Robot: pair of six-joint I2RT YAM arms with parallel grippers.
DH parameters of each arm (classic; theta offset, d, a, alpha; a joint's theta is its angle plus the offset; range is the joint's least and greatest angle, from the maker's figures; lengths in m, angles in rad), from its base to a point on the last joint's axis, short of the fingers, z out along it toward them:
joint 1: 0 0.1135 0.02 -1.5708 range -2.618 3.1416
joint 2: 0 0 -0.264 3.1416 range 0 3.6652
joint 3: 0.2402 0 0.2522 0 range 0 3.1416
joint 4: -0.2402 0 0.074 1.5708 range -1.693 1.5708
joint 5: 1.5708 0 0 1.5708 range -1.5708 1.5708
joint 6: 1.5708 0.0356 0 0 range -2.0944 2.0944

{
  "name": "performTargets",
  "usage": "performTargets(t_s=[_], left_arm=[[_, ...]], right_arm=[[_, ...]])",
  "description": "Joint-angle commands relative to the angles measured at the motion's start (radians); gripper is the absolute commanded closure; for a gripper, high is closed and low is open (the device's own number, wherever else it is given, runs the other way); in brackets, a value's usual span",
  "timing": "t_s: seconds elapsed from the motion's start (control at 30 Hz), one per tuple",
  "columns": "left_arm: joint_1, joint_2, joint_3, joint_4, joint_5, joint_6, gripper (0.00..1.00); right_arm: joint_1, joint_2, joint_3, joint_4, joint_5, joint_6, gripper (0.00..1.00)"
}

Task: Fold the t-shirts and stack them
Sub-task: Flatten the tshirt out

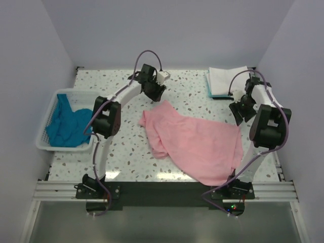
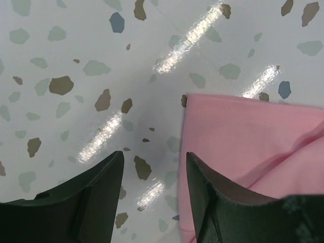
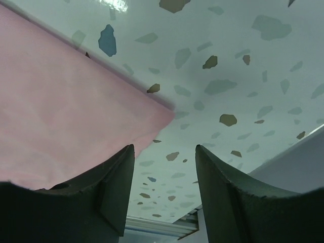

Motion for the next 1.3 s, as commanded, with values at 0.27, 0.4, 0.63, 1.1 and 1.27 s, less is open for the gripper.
performTargets(t_s=[0.27,0.4,0.63,1.1,1.27], left_arm=[[-0.103,0.073,0.090,0.054,-0.066,0.032,0.44],[-0.125,0.099,0.093,0.064,-0.085,0.036,0.45],[-0.128,0.142,0.109,0.052,-0.129,0.027,0.54],[0.064,-0.092,0.044,0.110,-0.082,-0.065,1.00],[0.151,-0.190,-0.069,0.142,-0.102,-0.020,1.00]], right_arm=[[0.001,0.093,0.067,-0.068,-0.059,-0.070,0.46],[-0.003,0.099,0.062,-0.073,-0.057,-0.087,0.47],[-0.003,0.108,0.030,-0.076,-0.085,-0.105,0.57],[-0.006,0.018,0.137,-0.099,-0.120,-0.099,1.00],[-0.009,0.012,0.162,-0.081,-0.109,-0.091,1.00]])
